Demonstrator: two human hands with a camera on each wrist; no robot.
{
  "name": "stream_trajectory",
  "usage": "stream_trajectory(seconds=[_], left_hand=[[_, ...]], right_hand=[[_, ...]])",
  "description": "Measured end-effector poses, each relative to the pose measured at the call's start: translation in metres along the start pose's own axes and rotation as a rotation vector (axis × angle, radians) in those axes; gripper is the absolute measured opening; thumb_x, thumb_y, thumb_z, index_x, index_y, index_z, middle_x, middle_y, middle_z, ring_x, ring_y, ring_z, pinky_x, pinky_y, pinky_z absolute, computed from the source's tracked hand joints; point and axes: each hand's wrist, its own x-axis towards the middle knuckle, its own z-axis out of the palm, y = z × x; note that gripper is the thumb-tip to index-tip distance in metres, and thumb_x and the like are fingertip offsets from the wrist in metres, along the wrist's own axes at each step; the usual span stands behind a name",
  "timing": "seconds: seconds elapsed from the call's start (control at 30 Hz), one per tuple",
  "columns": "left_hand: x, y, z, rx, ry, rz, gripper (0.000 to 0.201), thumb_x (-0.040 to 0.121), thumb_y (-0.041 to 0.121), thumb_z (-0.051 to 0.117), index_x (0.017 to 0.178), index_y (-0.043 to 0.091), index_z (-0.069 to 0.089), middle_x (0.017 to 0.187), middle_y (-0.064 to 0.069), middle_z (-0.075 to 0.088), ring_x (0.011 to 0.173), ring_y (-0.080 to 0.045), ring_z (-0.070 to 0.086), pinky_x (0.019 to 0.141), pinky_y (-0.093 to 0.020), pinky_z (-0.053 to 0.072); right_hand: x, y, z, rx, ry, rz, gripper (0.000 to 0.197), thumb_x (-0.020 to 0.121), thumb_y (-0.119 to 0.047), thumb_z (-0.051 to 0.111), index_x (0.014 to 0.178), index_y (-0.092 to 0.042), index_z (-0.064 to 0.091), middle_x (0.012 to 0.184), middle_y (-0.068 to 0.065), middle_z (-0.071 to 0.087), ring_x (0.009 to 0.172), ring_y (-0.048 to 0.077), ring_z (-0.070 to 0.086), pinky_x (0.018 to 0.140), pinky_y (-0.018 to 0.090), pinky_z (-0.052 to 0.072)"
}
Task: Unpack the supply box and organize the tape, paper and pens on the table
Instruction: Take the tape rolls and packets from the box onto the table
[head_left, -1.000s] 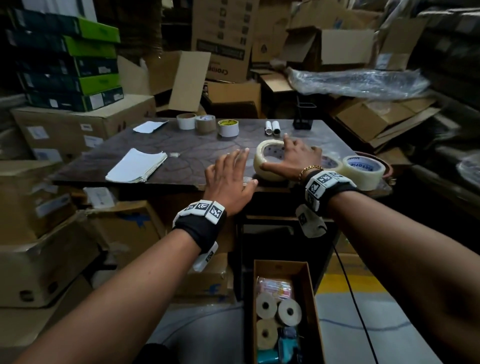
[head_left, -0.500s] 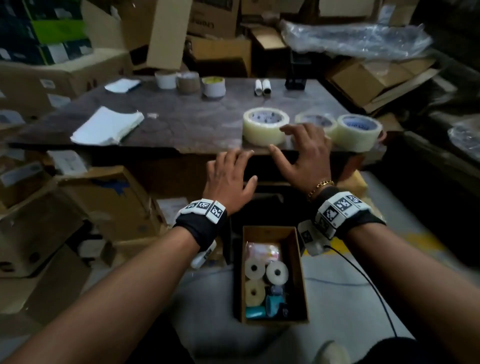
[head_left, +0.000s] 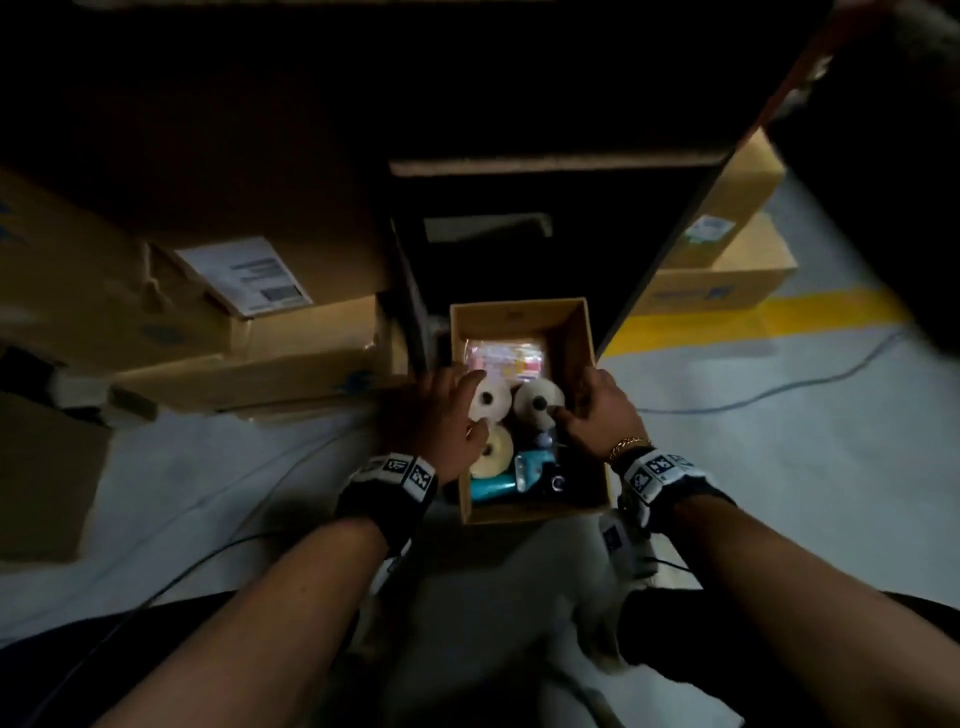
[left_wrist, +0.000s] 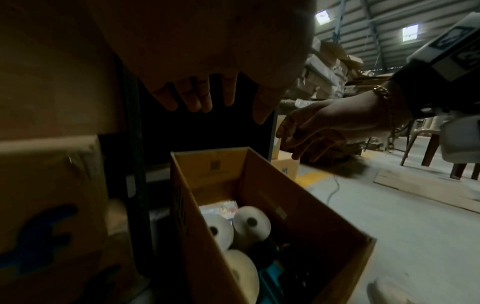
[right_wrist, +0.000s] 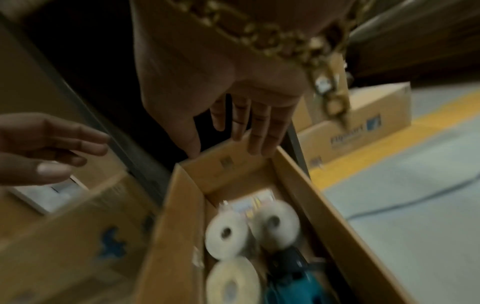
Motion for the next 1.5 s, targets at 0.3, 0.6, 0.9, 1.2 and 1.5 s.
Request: stream_trajectory(seconds=[0.3,0.6,0.9,1.2,1.5], left_hand=[[0.024,-0.025,0.099,-0.050,-0.104,0.004,0.062,0.078,0.038,0.062,0.136,0.023,0.046,0.144,-0.005,0.041,0.130,-0.028,0.035,0.103,-0.047,0.037],[0.089,-0.005,0.145,0.073,-0.222,-0.020,0.072,0.076,0.044,0.060,0.142,0.024,0.036,0.156,-0.009,0.025,0.142,-0.033,0.021,0.113,-0.047,0.022],[0.126,-0.003,0.194,0.010,-0.337,-0.330,0.085,0.075,0.038,0.064,0.148,0.021,0.022,0.160,-0.016,0.001,0.147,-0.039,0.002,0.115,-0.049,0.015],[0.135,-0.003,0.213,-0.011,-0.347,-0.420,0.089,0.080,0.038,0.063,0.151,0.021,0.013,0.159,-0.020,-0.002,0.146,-0.042,0.000,0.116,-0.049,0.014],[0.138,-0.009,0.210,-0.035,-0.381,-0.402,0.092,0.080,0.041,0.061,0.153,0.021,0.009,0.159,-0.022,-0.004,0.146,-0.043,0.001,0.116,-0.050,0.012]], right_hand=[[0.084,0.038,0.097,-0.199,-0.249,0.162,0.092,0.073,-0.048,0.076,0.147,-0.024,0.028,0.149,0.016,0.024,0.131,0.044,0.035,0.100,0.050,0.042],[0.125,0.057,0.142,-0.301,-0.277,0.179,0.101,0.069,-0.047,0.073,0.149,-0.028,0.015,0.157,0.011,0.007,0.139,0.044,0.018,0.102,0.057,0.039],[0.142,0.067,0.155,-0.244,-0.285,0.189,0.096,0.068,-0.047,0.075,0.143,-0.031,0.017,0.146,0.012,0.020,0.127,0.045,0.035,0.089,0.052,0.047],[0.132,0.060,0.136,-0.233,-0.216,0.139,0.097,0.068,-0.048,0.074,0.145,-0.034,0.016,0.151,0.007,0.016,0.133,0.040,0.028,0.086,0.052,0.048],[0.084,0.046,0.100,-0.217,-0.186,0.141,0.100,0.069,-0.043,0.074,0.149,-0.037,0.014,0.149,0.005,0.018,0.130,0.036,0.031,0.083,0.049,0.050]])
